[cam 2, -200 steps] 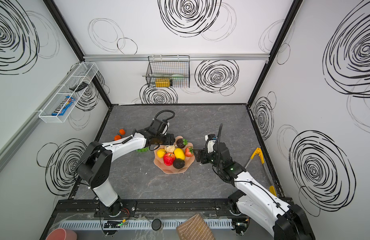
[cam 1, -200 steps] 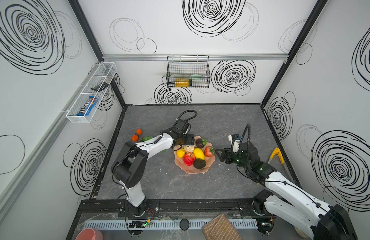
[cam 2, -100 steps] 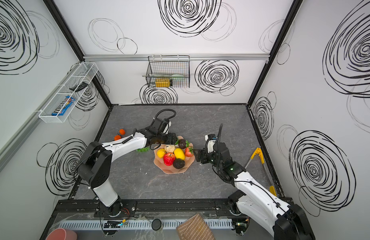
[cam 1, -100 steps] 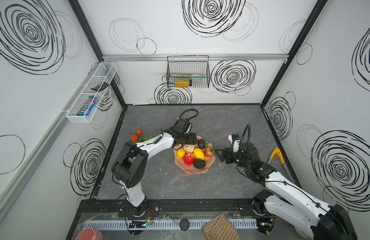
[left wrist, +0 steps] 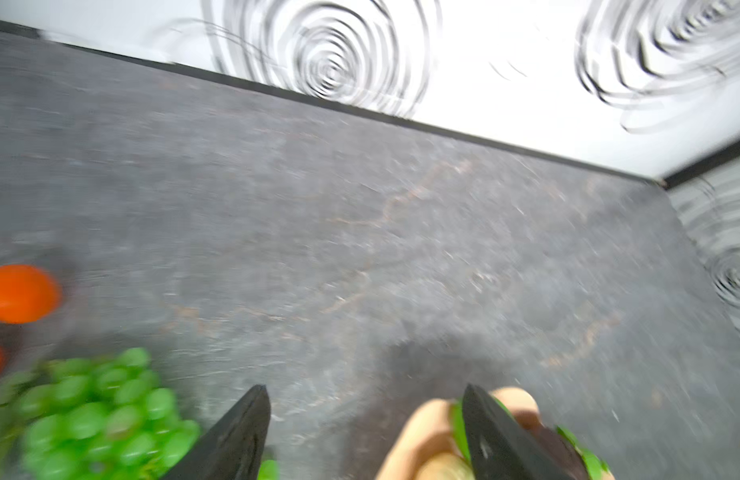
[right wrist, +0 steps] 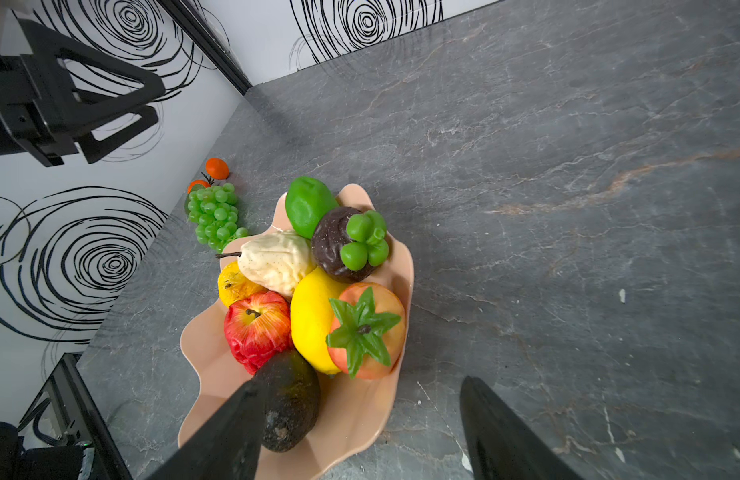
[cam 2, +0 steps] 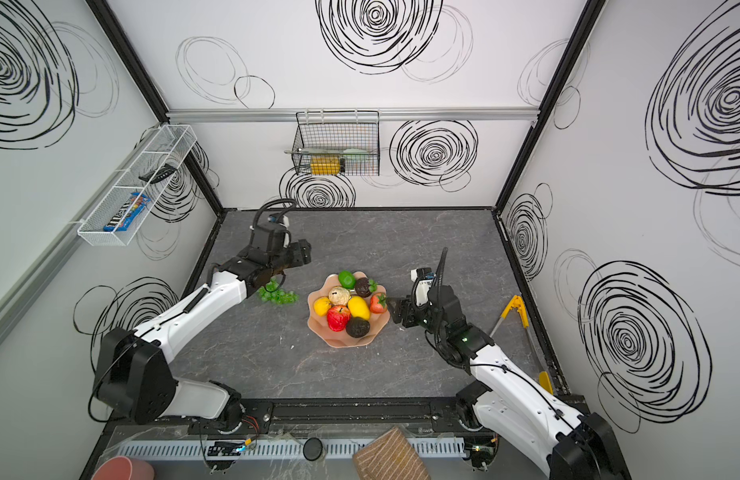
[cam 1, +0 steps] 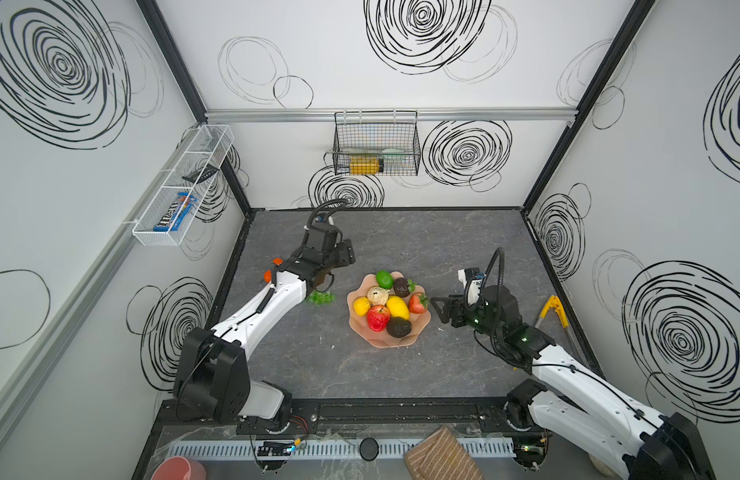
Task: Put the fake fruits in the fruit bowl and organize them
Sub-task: 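Open the left gripper to drop the lime into the bowl, then move the left gripper down over the orange tangerines beside the grapes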
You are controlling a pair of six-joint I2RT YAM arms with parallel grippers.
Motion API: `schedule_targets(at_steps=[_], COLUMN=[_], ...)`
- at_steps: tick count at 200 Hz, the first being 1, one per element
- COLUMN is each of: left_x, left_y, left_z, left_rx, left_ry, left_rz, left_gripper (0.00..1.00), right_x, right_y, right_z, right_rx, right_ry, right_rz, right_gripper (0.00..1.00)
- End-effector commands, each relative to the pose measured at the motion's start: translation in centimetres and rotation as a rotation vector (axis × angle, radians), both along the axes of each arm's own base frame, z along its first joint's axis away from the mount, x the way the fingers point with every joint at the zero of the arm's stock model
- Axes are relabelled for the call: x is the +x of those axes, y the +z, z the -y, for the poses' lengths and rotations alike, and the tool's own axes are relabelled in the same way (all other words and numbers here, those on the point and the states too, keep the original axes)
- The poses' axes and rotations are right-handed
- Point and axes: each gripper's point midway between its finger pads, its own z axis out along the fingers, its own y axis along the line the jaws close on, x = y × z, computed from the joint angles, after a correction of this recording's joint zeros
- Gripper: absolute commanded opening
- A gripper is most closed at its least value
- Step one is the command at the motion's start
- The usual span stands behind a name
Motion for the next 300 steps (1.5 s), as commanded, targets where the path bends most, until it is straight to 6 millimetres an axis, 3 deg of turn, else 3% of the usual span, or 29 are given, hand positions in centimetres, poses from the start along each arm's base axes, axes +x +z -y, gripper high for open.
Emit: schedule_targets(at_steps=[1, 31, 66, 84, 118, 151, 196, 300], left_x=[0.1, 0.4, 0.4, 0.5, 1.4, 0.5, 1.0, 2.0], left_y=[-1.3, -3.2, -6.5, -8.8, -11.8, -13.9, -15.1, -16.4], left_z=[-7.4, -14.6, -19.8, -21.3, -21.3, -22.0, -22.8, -22.6], left_rx=[0.058, 0.042, 0.021, -0.022, -0.07, -0.04, -0.05, -0.099], left_ry=[0.26, 0.442, 0.565, 0.582, 0.543, 0.575, 0.583, 0.553], left_rz=[0.013, -0.017, -0.078, -0.117, -0.191, -0.251, -0.269, -0.277], left_gripper=[0.78, 0.79, 0.81, 0.79, 0.72, 0.69, 0.66, 0.45], right_x=[0.2, 0.0, -0.4, -0.6, -0.6, -0.7, -0.7, -0.7], right_y=[1.4, 1.0, 0.6, 0.5, 0.4, 0.4, 0.5, 0.1], right_z=[-0.2, 0.0, 0.0, -0.1, 0.1, 0.1, -0.1, -0.1], right_rx=[0.024, 0.023, 0.031, 0.031, 0.014, 0.011, 0.012, 0.007], right_ry=[0.006, 0.003, 0.014, 0.02, 0.014, 0.014, 0.02, 0.02], right_rz=[0.038, 0.032, 0.027, 0.024, 0.035, 0.04, 0.037, 0.024], right_gripper=[0.78, 0.78, 0.79, 0.79, 0.8, 0.8, 0.8, 0.8])
